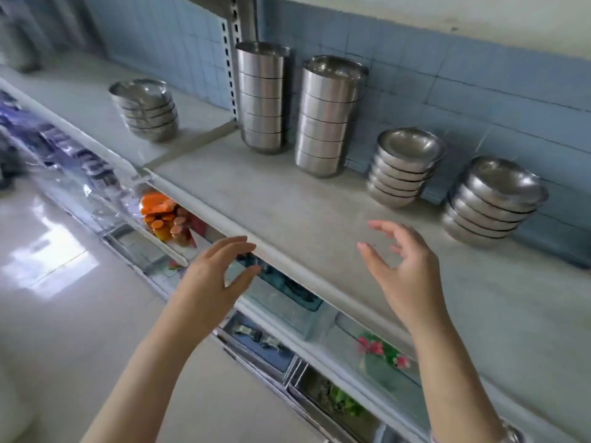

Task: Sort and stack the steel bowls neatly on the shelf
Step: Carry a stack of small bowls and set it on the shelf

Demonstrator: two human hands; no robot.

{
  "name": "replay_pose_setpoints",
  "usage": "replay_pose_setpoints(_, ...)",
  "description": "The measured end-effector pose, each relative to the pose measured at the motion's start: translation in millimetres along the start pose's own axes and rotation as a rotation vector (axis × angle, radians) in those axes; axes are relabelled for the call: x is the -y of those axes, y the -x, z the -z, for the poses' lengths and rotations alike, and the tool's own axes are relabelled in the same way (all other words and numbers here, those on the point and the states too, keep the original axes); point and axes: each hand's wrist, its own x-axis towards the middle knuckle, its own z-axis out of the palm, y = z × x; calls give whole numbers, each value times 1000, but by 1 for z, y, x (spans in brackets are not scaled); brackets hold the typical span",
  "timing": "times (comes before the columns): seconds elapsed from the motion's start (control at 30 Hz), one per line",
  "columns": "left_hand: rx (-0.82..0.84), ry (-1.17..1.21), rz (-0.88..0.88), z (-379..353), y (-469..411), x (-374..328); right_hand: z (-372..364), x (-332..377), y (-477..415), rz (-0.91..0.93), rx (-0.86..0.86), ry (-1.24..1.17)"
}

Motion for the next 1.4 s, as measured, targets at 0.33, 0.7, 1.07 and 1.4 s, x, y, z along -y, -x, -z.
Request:
replay_pose_setpoints(0.33, -326, -84, 250, 161, 115, 159, -201, 152, 20, 317, 170, -9)
replay_pose_setpoints(0.7, -534, -68, 354, 257, 86, 291, -377, 238, -60, 421, 296, -77)
replay_pose_setpoints(1.07, -498, -106, 472, 353, -68, 446, -591, 320, -233, 469, 390, -155)
replay_pose_setpoints(1.4, -531, -121, 545, 457, -158, 618, -788, 400, -328, 499, 470, -134)
